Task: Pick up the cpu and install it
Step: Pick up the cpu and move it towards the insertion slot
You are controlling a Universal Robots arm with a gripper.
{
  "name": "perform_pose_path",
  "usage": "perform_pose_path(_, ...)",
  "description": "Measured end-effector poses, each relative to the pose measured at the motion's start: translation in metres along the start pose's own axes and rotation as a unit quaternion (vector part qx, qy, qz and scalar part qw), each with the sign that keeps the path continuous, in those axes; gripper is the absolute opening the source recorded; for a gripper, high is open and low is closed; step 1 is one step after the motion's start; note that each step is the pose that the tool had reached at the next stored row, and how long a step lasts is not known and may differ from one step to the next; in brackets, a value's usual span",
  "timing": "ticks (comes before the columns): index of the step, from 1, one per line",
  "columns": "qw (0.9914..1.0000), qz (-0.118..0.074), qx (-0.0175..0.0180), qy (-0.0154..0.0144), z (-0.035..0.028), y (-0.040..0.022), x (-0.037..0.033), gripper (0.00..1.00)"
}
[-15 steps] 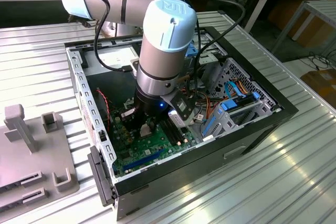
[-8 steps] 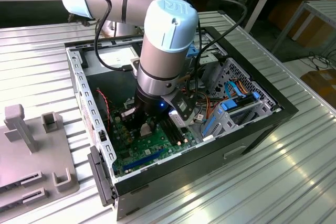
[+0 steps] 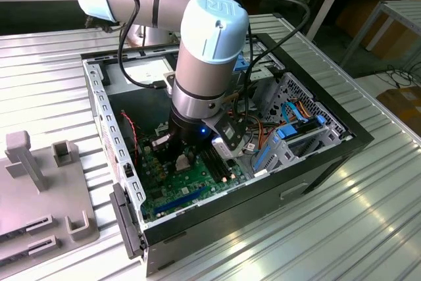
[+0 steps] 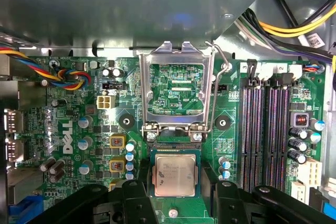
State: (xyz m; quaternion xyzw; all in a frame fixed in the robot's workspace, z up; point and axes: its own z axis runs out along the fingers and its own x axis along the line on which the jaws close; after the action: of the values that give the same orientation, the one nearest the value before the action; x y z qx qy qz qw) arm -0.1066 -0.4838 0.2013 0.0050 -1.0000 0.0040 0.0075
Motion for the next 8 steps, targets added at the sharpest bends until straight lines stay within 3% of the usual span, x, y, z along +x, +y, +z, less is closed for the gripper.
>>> perform_pose_path(8,1.0,0.0,0.0001,0.0,0.0021,-0.0002,0.0004,0.47)
